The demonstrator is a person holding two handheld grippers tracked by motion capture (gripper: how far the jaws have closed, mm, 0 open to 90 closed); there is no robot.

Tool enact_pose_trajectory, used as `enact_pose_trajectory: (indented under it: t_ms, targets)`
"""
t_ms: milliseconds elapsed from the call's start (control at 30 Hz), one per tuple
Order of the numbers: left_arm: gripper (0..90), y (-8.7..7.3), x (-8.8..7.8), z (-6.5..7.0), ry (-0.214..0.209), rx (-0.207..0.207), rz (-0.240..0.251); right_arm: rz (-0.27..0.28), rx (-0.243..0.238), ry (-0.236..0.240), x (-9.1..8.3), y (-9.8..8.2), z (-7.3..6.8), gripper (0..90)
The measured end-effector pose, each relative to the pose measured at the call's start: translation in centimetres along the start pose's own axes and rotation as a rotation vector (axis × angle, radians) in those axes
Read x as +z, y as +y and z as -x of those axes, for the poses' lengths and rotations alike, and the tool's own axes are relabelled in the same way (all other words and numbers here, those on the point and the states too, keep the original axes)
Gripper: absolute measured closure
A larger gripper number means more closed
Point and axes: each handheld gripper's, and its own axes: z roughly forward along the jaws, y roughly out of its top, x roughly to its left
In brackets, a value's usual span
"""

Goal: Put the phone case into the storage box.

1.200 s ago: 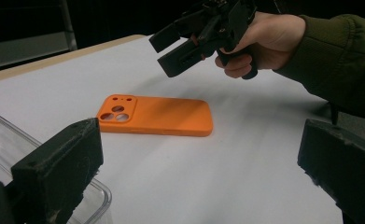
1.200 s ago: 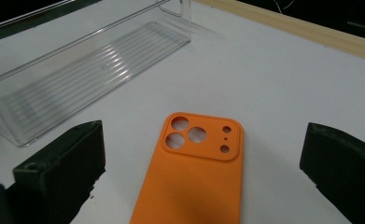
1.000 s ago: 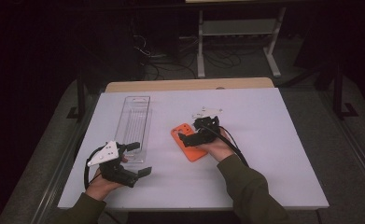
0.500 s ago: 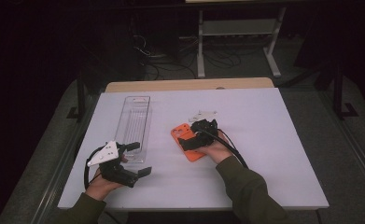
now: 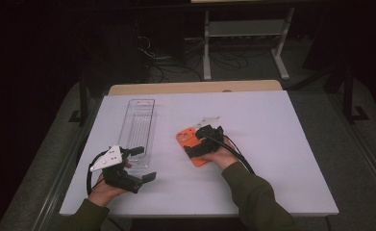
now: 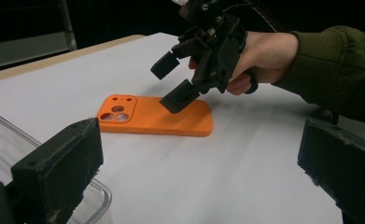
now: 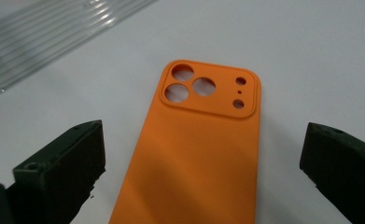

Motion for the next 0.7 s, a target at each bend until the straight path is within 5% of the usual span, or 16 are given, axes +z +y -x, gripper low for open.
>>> enact_pose_trajectory:
  t_ms: [700]
  targets:
    - [0.0,0.0,0.0,0.0,0.000,0.011,0.003,-0.073,-0.019,-0.004,1.3,-0.8,-0.6,1.6]
